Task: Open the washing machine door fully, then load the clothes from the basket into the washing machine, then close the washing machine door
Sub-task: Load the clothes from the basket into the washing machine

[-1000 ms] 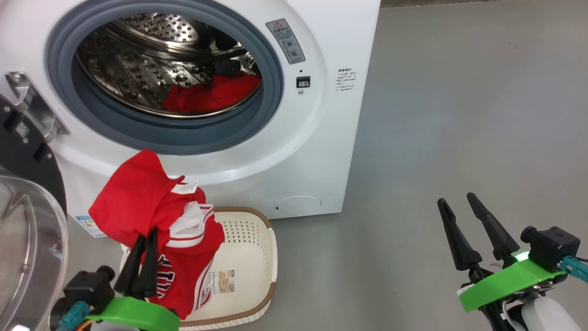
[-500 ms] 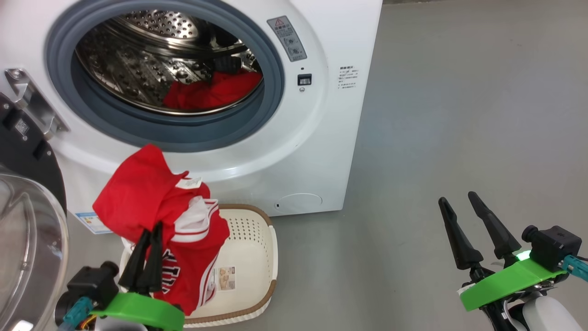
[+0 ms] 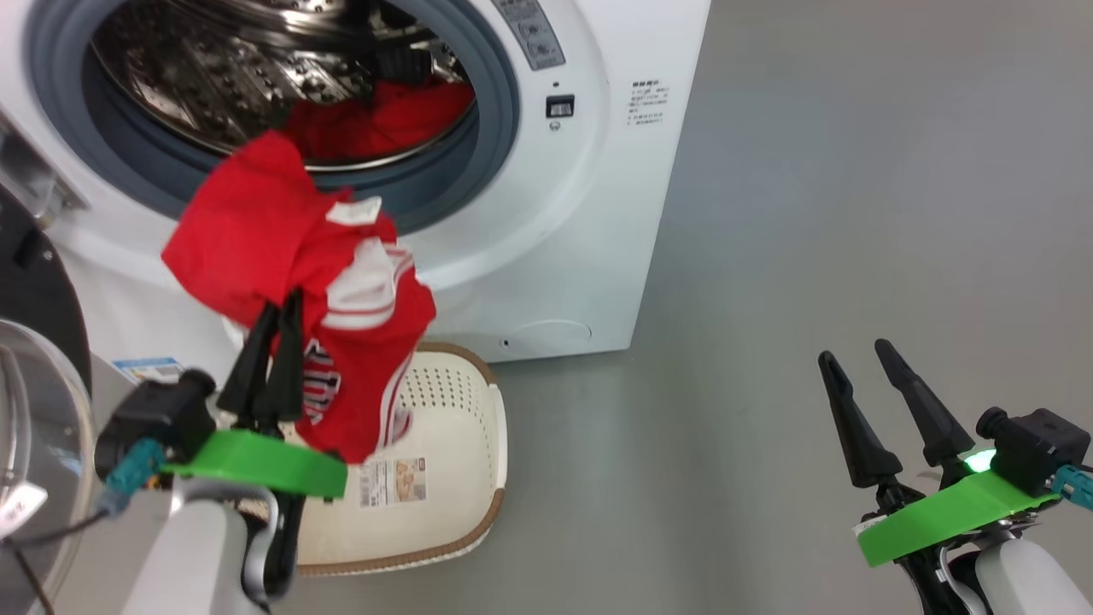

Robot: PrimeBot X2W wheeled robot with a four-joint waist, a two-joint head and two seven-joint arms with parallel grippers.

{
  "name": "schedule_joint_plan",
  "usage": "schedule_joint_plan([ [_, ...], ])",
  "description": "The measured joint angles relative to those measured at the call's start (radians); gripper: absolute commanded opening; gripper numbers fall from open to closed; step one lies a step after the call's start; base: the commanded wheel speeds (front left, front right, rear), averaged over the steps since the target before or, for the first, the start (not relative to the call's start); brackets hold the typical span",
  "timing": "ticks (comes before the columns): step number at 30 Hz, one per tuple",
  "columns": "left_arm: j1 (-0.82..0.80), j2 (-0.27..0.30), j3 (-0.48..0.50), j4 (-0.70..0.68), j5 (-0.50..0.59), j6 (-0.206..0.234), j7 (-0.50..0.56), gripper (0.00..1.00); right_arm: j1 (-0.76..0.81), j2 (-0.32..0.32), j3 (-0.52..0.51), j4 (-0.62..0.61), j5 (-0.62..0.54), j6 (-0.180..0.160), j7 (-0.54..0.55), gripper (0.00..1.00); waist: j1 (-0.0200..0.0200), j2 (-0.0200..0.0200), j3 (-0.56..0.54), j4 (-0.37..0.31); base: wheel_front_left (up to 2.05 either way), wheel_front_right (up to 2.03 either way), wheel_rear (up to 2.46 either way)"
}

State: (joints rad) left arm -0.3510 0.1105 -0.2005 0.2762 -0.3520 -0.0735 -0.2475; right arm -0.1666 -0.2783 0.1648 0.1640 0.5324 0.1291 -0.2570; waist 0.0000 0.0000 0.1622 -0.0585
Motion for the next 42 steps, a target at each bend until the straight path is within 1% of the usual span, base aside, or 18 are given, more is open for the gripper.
schedule_joint_plan([
  [6, -0.144, -0.002, 0.009, 0.071, -0.003, 0.000, 0.000, 0.00, -0.039, 0.002, -0.001, -0.016, 0.000, 0.000, 0.000, 1.00, 0.0000, 0.0000, 0.066, -0.008, 0.00, 0.00, 0.00],
  [16, -0.452, -0.001, 0.032, 0.262, -0.002, -0.001, -0.002, 0.00, -0.113, 0.006, 0.013, -0.034, 0.000, 0.000, 0.000, 1.00, -0.0001, 0.0000, 0.195, -0.028, 0.00, 0.00, 0.00],
  [23, -0.636, 0.026, 0.055, 0.409, 0.018, -0.001, -0.005, 0.00, -0.156, 0.015, 0.017, -0.040, 0.003, 0.000, 0.000, 1.00, 0.0000, 0.0000, 0.284, -0.055, 0.00, 0.00, 0.00],
  [29, -0.733, 0.039, 0.073, 0.482, 0.044, -0.001, -0.006, 0.00, -0.185, 0.029, 0.021, -0.047, 0.007, 0.000, 0.000, 1.00, 0.0000, 0.0000, 0.358, -0.086, 0.00, 0.00, 0.00],
  [31, -0.764, 0.040, 0.092, 0.503, 0.044, -0.001, -0.006, 0.00, -0.198, 0.034, 0.021, -0.052, 0.007, 0.000, 0.000, 1.00, 0.0000, 0.0000, 0.382, -0.096, 0.00, 0.00, 0.00],
  [36, -0.841, 0.049, 0.128, 0.537, 0.045, -0.001, -0.007, 0.00, -0.224, 0.043, 0.027, -0.056, 0.008, 0.000, 0.000, 1.00, 0.0000, 0.0001, 0.437, -0.124, 0.00, 0.00, 0.00],
  [42, -0.897, 0.053, 0.134, 0.555, 0.086, 0.004, -0.007, 0.00, -0.231, 0.055, 0.035, -0.057, 0.011, 0.000, 0.000, 1.00, 0.0000, 0.0000, 0.490, -0.154, 0.00, 0.00, 0.00],
])
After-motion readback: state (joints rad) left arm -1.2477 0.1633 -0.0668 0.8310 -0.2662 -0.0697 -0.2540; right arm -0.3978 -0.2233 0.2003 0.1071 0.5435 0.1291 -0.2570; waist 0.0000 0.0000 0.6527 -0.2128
